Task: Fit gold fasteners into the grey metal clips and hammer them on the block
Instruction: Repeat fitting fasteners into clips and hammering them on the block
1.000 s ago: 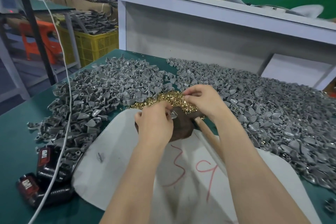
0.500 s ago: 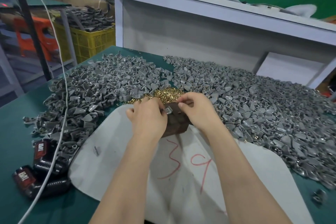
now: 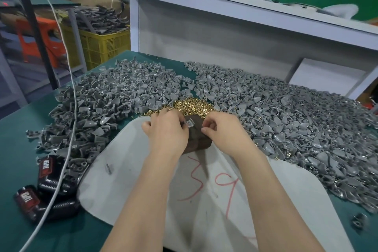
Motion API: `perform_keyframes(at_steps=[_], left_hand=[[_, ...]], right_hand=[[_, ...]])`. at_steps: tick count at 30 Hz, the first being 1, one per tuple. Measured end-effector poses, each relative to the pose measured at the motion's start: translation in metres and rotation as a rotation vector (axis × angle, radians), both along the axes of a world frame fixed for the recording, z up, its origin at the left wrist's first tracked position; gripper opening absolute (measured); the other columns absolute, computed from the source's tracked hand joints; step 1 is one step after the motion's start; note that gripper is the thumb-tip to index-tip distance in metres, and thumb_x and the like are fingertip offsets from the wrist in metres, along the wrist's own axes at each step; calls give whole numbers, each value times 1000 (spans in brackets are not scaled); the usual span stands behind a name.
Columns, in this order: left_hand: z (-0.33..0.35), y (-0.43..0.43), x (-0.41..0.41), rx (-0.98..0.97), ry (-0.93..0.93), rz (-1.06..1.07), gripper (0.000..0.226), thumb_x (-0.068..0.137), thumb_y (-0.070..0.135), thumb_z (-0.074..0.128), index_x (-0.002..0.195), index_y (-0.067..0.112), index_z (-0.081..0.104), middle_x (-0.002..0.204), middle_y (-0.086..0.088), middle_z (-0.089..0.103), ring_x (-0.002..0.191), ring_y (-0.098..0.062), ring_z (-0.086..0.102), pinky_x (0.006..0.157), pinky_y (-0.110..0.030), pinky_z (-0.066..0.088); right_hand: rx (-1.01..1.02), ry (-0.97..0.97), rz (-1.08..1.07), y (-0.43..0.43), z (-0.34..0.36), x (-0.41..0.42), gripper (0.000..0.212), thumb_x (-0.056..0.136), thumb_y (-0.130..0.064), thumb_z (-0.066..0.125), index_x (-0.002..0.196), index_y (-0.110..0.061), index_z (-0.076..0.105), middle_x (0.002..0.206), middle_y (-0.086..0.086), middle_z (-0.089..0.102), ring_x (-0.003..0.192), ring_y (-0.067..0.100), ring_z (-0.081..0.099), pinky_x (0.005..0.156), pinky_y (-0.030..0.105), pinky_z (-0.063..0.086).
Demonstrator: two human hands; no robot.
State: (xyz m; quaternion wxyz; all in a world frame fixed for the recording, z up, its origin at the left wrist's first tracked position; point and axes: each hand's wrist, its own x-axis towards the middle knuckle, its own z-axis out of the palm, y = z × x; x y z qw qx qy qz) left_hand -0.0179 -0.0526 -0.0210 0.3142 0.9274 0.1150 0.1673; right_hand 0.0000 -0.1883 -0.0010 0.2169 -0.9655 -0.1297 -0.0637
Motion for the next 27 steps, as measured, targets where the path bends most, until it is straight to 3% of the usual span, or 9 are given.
perform_keyframes(at_steps=[5, 10, 13, 16, 18, 20, 23, 27], left_hand=[[1, -1, 0, 15, 8, -14, 11, 91, 26, 58, 93, 30, 68, 110, 3, 58, 112, -25, 44, 78, -33, 19], [2, -3, -2, 14, 1, -24, 12, 91, 26, 58, 93, 30, 69, 109, 3, 56, 111, -25, 43, 77, -32, 18], [2, -3, -2, 22, 5, -28, 13, 91, 25, 57, 94, 30, 69, 109, 2, 56, 110, -25, 43, 77, -32, 19], [3, -3, -2, 19, 6, -32, 13, 92, 25, 57, 94, 30, 69, 109, 2, 56, 110, -25, 43, 77, -32, 19], [3, -3, -2, 17, 5, -36, 13, 91, 25, 57, 94, 30, 69, 109, 2, 55, 110, -25, 42, 77, -32, 18], [3, -3, -3, 20, 5, -42, 13, 91, 26, 58, 95, 30, 69, 111, 1, 56, 111, -25, 43, 78, -32, 19], [3, -4, -3, 27, 2, -41, 13, 91, 26, 58, 96, 30, 69, 113, 1, 57, 113, -26, 43, 79, -33, 20], [3, -3, -3, 27, 7, -46, 13, 91, 26, 57, 95, 30, 69, 112, 2, 57, 114, -25, 43, 82, -35, 24]], right_hand=[[-104, 39, 2, 0, 3, -1, 9, 94, -15, 55, 96, -9, 61, 98, 8, 61, 94, 22, 54, 77, 29, 41], [48, -5, -92, -2, 2, 0, 21, 97, -13, 46, 111, -10, 61, 109, 8, 62, 101, 22, 55, 81, 28, 39], [162, -41, -118, -3, 2, 2, 24, 98, -12, 44, 104, -12, 67, 100, 4, 65, 89, 18, 55, 78, 27, 40], [392, -10, -157, -5, 0, 2, 22, 98, -14, 46, 95, -14, 68, 81, -6, 61, 79, 13, 53, 81, 37, 48], [503, 10, -161, -7, -1, 2, 18, 97, -15, 49, 94, -14, 66, 81, -5, 62, 70, 10, 50, 77, 38, 48], [574, 24, -156, -8, -1, 2, 13, 95, -13, 53, 94, -11, 66, 83, 2, 66, 66, 8, 53, 74, 34, 50], [673, 78, -97, -2, -1, 2, 11, 92, -3, 54, 92, -7, 64, 77, 7, 66, 56, 1, 60, 58, 16, 51], [698, 121, -29, 6, -5, 4, 20, 91, 1, 54, 83, -17, 59, 75, 8, 67, 59, 7, 65, 61, 20, 54]])
